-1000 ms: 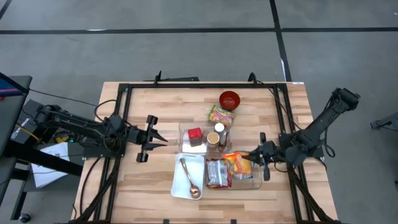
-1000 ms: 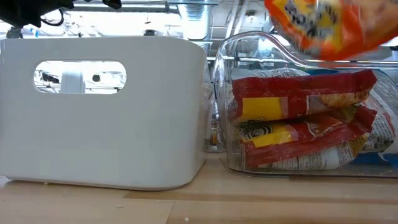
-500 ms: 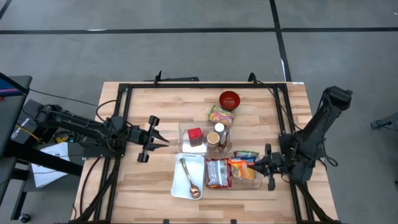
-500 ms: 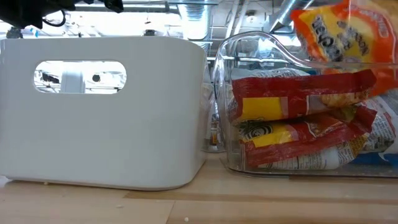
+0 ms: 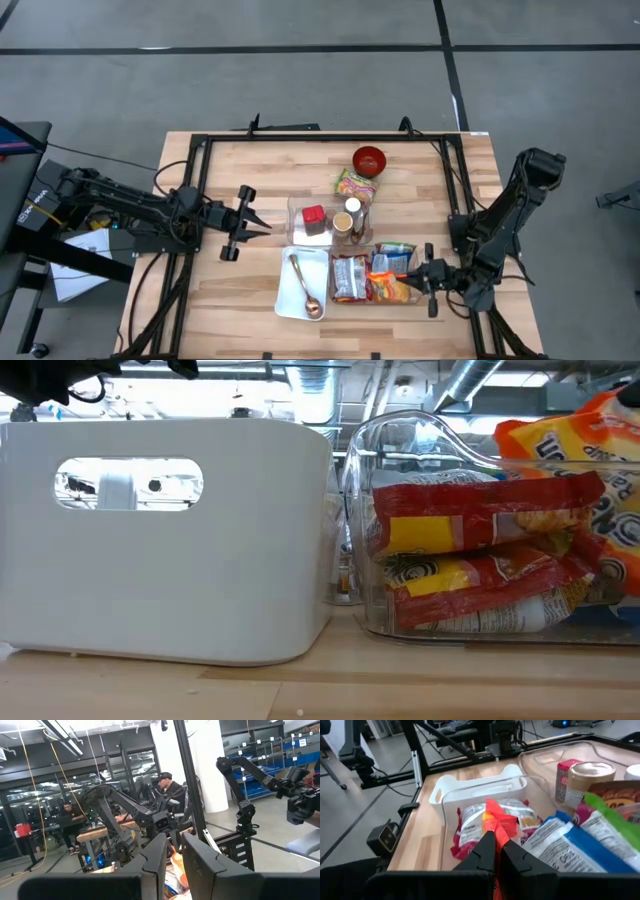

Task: Pick & Place Food Item
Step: Put the orange noodle pack into the bottom transparent bin, then put the green noodle pack into the bottom transparent bin

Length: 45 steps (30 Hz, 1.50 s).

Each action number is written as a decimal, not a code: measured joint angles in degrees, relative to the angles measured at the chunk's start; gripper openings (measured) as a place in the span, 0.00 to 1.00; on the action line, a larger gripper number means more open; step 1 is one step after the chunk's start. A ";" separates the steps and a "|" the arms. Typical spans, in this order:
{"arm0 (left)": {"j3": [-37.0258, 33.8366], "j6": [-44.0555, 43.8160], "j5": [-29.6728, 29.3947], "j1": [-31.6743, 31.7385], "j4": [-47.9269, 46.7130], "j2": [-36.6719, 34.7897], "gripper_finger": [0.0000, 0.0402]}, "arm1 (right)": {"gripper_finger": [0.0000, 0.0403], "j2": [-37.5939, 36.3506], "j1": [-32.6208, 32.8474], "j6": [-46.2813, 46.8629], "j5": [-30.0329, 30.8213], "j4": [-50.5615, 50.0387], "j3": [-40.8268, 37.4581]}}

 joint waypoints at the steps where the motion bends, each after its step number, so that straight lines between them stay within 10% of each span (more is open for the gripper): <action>1: 0.00 -0.03 -0.01 0.00 -0.01 0.00 0.13 | 0.00 0.27 0.46 0.25 0.04 -0.02 0.00; 18: 0.00 -1.08 0.00 0.00 0.45 0.00 0.13 | 0.04 2.72 6.14 1.55 0.85 -2.91 0.02; 37: 0.00 2.15 -0.64 0.06 -0.51 0.00 0.13 | 0.49 -3.18 10.52 4.22 11.52 -10.04 0.04; 45: 0.00 8.34 -19.30 0.33 -6.79 0.00 0.13 | 0.48 -10.64 9.79 -7.06 23.33 -10.08 0.04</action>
